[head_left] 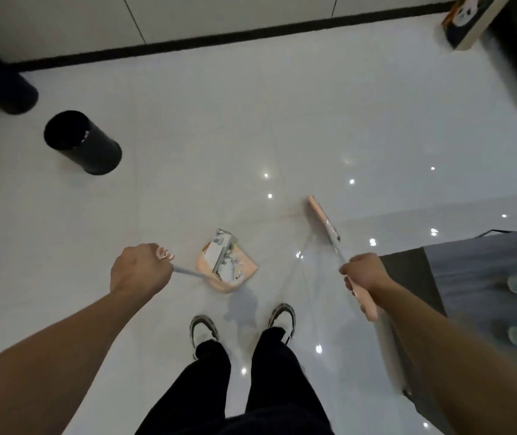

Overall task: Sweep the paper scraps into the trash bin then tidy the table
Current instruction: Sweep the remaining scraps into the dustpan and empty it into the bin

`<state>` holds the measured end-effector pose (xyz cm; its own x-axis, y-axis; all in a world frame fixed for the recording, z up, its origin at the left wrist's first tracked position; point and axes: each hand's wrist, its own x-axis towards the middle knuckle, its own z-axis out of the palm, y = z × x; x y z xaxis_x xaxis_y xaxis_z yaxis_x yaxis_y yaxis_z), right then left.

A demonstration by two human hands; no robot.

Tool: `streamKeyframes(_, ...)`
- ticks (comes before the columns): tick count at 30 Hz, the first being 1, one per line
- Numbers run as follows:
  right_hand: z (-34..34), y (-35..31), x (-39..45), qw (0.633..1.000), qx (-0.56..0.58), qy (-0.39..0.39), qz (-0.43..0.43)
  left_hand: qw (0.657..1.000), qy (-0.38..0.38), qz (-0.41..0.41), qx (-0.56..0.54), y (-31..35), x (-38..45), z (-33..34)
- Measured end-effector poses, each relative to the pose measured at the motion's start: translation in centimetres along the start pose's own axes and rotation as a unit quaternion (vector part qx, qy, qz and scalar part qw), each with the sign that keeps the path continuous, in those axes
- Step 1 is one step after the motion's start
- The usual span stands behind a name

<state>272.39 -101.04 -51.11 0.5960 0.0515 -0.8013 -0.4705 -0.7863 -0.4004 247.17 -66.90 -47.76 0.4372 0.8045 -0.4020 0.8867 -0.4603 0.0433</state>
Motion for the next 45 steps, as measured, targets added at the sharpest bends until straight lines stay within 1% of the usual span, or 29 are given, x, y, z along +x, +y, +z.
streamKeyframes(4, 1.8, -3.0, 4.9, 0.999, -0.023, 0.003, -0.022, 0.998, 0.027, -0.049, -0.013, -1.2, -0.3, 0.9)
streamKeyframes(7, 4.5, -4.7, 6.3, 0.997, -0.064, -0.003, -0.038, 0.999, 0.024, -0.039, -0.004, -1.5, -0.6, 1.6)
streamKeyframes(11, 8.3, -4.6, 4.4, 0.986, -0.157, -0.047, -0.023, 0.999, 0.025, -0.028, 0.001, -1.3, 0.1, 1.8)
streamKeyframes(15, 11.4, -3.0, 0.0, 0.968, -0.225, -0.106, -0.038, 0.999, 0.025, -0.015, -0.022, -0.6, 0.5, 1.0)
streamKeyframes(16, 11.9, -2.5, -1.1, 0.97, -0.209, -0.119, -0.034, 0.999, 0.022, -0.011, -0.029, -0.5, 0.4, 0.9)
streamKeyframes(18, 12.4, -1.8, -3.1, 0.985, -0.101, -0.14, 0.007, 0.999, 0.019, 0.001, -0.034, -0.5, 0.3, 0.8)
streamKeyframes(20, 12.1, -1.7, -4.5, 0.989, -0.004, -0.144, 0.046, 0.999, 0.017, 0.014, -0.037, -0.7, 0.1, 0.9)
streamKeyframes(23, 11.5, -1.6, -5.5, 0.983, 0.054, -0.158, 0.074, 0.998, 0.018, 0.027, -0.045, -1.3, 0.0, 0.8)
streamKeyframes(26, 11.4, -1.6, -6.5, 0.985, 0.066, -0.145, 0.062, 0.998, 0.019, 0.024, -0.056, -2.7, 0.6, 0.4)
streamKeyframes(29, 11.7, -2.3, -7.5, 0.989, 0.082, -0.112, 0.059, 0.997, 0.015, 0.016, -0.073, -4.9, 1.3, -0.3)
streamKeyframes(37, 13.1, -7.2, -10.4, 0.994, 0.077, -0.072, 0.025, 0.989, 0.023, -0.035, -0.138, -12.2, 2.8, -3.2)
streamKeyframes(40, 14.9, -10.2, -11.5, 0.995, 0.065, -0.077, 0.002, 0.985, 0.053, -0.047, -0.156, -15.2, 4.2, -5.6)
streamKeyframes(45, 19.3, -15.4, -12.8, 0.994, 0.05, -0.087, -0.049, 0.979, 0.118, -0.07, -0.149, -20.4, 7.2, -10.1)
